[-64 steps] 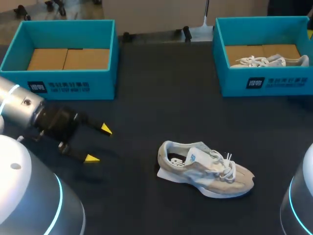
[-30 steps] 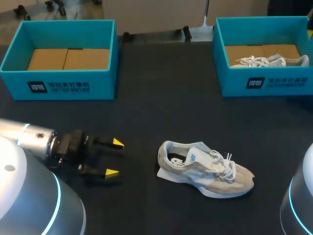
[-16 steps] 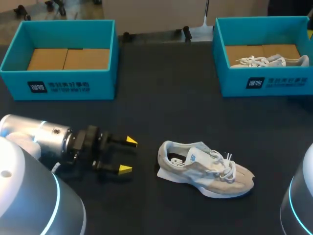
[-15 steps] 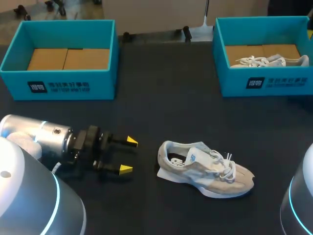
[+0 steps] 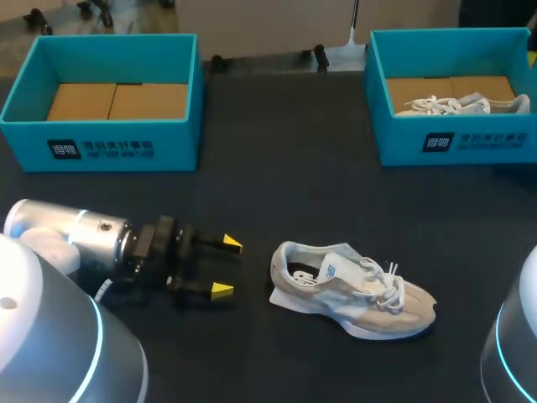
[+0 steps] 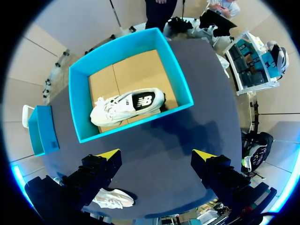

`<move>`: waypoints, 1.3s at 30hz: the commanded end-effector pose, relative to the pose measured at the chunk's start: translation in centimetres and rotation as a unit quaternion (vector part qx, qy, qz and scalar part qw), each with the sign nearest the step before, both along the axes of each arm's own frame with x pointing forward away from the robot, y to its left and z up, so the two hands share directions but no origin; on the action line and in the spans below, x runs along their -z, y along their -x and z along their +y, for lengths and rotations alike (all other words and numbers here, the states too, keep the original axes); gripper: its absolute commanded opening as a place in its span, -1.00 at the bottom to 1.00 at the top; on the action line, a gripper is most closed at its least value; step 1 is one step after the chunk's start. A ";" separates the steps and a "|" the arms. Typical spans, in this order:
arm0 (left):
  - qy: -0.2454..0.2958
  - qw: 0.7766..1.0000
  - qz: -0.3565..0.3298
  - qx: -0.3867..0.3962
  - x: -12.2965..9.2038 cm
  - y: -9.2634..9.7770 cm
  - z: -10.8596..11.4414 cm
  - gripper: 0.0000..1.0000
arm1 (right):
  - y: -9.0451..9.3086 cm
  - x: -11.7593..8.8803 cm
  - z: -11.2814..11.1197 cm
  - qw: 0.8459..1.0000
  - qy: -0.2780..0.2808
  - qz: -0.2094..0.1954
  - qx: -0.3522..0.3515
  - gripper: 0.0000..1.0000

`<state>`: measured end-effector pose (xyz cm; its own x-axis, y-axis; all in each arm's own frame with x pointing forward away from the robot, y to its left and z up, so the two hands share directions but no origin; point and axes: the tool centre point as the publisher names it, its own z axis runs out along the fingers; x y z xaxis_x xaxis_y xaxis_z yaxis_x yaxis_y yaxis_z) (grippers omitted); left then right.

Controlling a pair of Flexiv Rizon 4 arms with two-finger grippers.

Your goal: Take the shoe out of the shoebox, open the shoe tongue, remove and reinsert the insole, then place the shoe into the shoebox

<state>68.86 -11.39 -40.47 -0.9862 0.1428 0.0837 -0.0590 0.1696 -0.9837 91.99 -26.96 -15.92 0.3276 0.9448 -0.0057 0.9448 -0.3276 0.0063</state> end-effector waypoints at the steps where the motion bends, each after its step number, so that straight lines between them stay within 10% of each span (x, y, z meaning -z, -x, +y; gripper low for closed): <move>1: 0.004 1.000 0.001 0.012 0.8 -1.0 -1.5 1.00 | 0.0 0.0 0.0 1.000 0.000 0.000 0.000 1.00; 39: 0.018 0.995 0.010 0.097 1.1 0.0 -8.0 1.00 | 0.0 0.0 0.0 1.000 0.000 0.000 0.000 1.00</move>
